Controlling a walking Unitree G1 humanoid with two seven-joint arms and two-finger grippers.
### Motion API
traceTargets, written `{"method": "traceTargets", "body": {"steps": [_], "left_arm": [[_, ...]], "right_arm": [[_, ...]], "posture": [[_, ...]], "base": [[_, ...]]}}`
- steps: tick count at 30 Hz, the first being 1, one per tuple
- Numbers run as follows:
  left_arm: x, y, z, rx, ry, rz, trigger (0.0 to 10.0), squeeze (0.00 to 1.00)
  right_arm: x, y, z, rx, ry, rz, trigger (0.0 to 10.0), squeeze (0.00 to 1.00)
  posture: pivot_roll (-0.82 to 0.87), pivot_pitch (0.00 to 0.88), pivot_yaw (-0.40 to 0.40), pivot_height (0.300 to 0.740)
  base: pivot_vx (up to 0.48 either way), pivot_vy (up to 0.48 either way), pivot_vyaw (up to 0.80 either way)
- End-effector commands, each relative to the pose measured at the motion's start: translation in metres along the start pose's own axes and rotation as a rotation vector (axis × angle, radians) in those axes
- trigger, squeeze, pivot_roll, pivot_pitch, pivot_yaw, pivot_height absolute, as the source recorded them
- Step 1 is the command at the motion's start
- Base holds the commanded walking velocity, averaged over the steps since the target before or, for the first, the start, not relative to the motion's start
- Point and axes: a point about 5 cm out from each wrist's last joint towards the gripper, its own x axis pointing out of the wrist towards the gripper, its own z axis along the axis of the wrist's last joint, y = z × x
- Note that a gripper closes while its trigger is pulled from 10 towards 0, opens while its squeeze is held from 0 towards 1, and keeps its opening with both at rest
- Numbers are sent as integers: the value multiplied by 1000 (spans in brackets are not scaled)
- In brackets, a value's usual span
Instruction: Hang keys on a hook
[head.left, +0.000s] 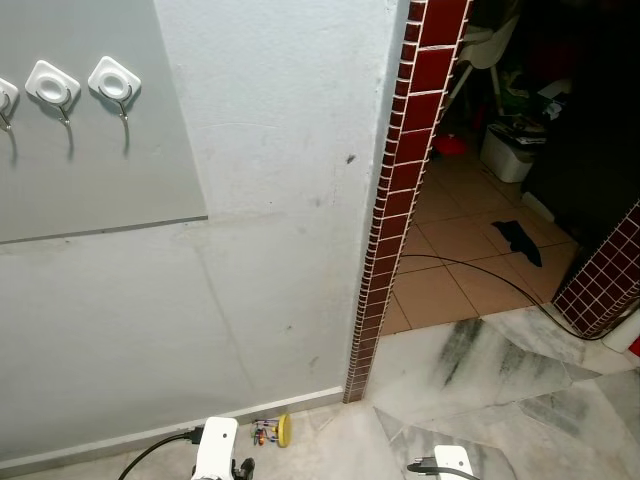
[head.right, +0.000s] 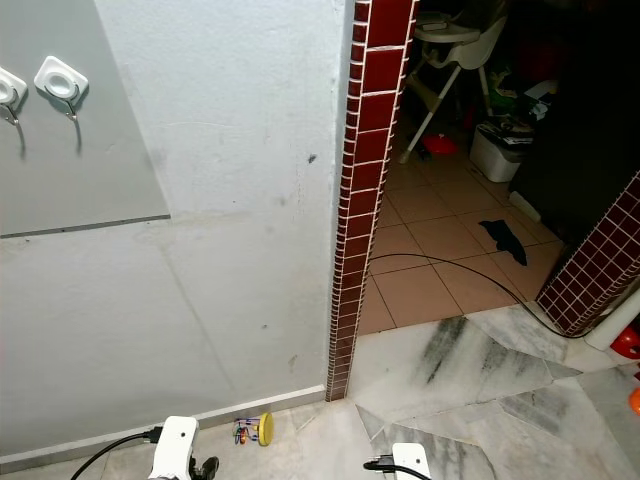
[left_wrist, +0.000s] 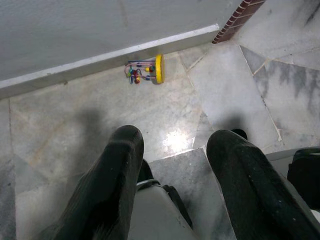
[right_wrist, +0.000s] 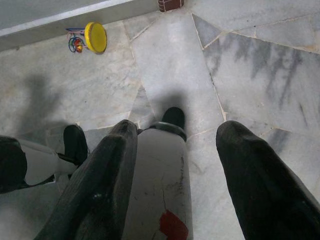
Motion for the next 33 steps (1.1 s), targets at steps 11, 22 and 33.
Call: {"method": "traceTargets", "body": {"steps": [11,22,33], "left_arm": [[-13,31,-29,53,87,52,10000,0],[-12,30,-24,44,64,57,10000,0],[-8,26,-13,0,26,63,10000,0]], "right_arm": [[-7,-15,-16,-176,29,-84,10000,0],[-6,-17,-11,-192,5,-99,10000,0],[-3,-16,3,-217,-22,-85,10000,0]], "posture": [[-96,0,-23,740],[-97,0,-28,740],[-90,0,-45,740]], "base": [[0,0,0],[0,0,0],[0,0,0]]}}
